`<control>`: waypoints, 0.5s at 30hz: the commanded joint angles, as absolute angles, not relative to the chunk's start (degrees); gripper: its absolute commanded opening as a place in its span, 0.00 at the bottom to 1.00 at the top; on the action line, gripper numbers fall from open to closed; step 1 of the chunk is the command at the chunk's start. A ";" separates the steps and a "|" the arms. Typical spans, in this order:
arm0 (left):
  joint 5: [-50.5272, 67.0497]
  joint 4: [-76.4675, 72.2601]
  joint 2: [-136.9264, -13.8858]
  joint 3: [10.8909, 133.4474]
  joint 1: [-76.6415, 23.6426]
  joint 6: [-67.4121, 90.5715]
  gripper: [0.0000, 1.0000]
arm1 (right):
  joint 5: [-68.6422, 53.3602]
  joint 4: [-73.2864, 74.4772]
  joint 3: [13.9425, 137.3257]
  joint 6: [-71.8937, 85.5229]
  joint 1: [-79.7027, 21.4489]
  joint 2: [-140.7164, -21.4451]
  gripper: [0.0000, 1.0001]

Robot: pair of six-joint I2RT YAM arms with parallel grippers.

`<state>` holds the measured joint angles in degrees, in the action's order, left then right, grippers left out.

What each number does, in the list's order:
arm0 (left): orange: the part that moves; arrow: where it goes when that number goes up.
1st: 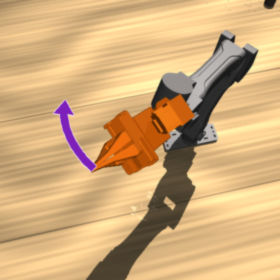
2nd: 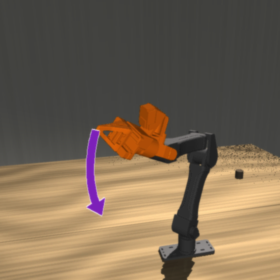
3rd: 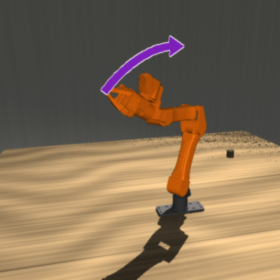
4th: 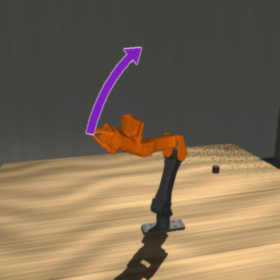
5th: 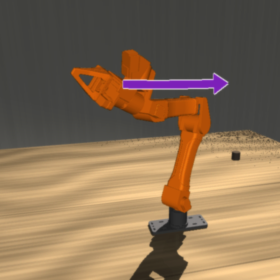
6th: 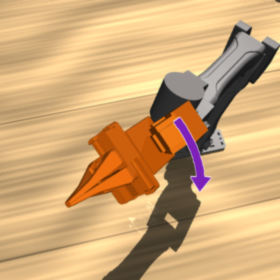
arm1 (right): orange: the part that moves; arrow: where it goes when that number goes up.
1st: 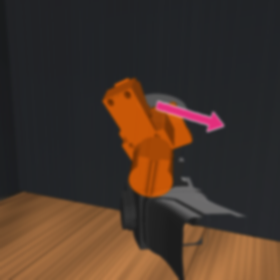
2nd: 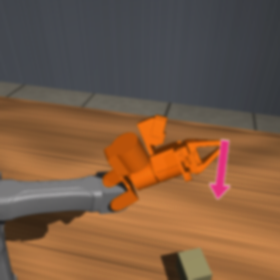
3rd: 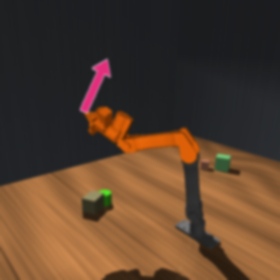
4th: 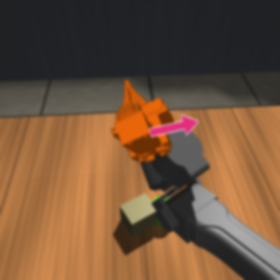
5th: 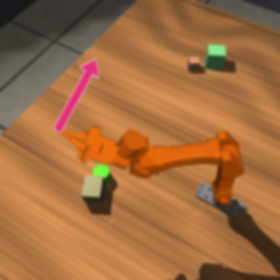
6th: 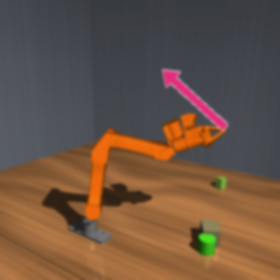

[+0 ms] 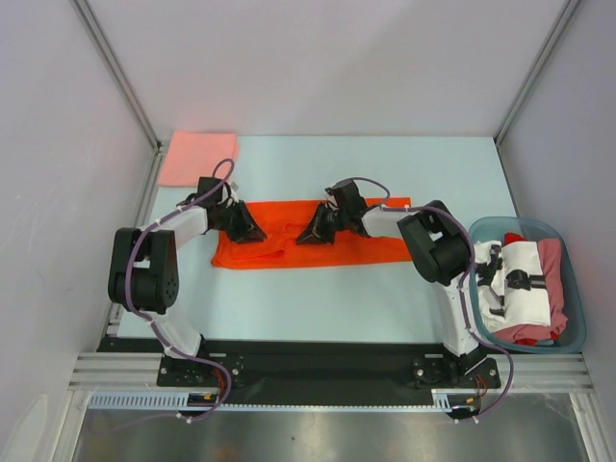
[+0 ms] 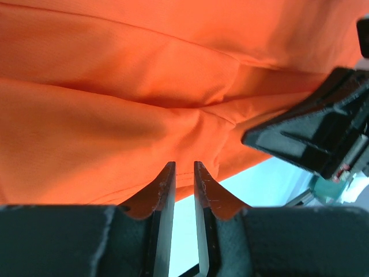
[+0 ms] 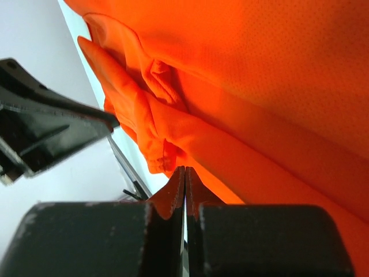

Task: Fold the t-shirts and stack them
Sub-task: Fold the tshirt

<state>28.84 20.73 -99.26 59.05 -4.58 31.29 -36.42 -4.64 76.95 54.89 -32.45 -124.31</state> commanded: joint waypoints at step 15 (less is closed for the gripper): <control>34.45 20.21 -99.14 59.15 -10.46 28.65 0.23 | -30.50 -3.87 88.41 54.23 -32.17 -131.83 0.00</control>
